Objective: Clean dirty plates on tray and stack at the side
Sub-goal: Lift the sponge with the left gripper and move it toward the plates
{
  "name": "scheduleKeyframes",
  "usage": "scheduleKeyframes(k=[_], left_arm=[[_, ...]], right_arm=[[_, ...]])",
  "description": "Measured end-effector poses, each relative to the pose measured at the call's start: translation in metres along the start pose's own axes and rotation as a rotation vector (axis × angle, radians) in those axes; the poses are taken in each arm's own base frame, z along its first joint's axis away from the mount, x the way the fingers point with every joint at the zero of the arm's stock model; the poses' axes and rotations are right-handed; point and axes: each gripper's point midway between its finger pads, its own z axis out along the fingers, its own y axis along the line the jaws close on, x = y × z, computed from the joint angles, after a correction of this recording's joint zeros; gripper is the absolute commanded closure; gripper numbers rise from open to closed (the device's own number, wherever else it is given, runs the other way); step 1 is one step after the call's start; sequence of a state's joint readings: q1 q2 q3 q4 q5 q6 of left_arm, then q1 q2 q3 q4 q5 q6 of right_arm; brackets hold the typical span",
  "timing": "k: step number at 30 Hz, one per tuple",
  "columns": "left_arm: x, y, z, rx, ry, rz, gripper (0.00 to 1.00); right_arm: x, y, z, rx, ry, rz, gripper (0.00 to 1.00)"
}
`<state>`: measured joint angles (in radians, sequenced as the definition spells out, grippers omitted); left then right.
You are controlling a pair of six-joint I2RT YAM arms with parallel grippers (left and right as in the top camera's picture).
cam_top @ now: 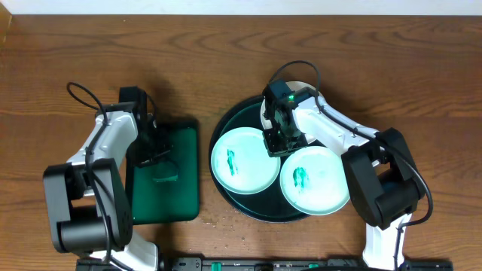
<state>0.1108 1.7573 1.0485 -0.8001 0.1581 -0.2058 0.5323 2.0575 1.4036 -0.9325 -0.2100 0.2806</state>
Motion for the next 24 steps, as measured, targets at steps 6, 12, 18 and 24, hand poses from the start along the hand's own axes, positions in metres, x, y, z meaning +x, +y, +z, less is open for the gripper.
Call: scheduleKeyframes(k=[6, 12, 18, 24], left_arm=[[-0.007, -0.014, -0.037, -0.001, -0.147, 0.060, 0.93], [-0.019, -0.026, -0.095, -0.070, -0.413, 0.130, 0.93], [-0.027, -0.019, -0.131, -0.197, -0.587, 0.123, 0.93], [-0.030, -0.011, -0.142, -0.307, -0.660, 0.089, 0.93]], right_arm=[[0.000, 0.000, 0.000, 0.000, 0.000, 0.000, 0.99], [0.000, 0.000, 0.000, 0.000, 0.000, -0.001, 0.99], [0.000, 0.000, 0.000, 0.000, 0.001, -0.011, 0.99], [0.000, 0.000, 0.000, 0.001, 0.001, -0.015, 0.99]])
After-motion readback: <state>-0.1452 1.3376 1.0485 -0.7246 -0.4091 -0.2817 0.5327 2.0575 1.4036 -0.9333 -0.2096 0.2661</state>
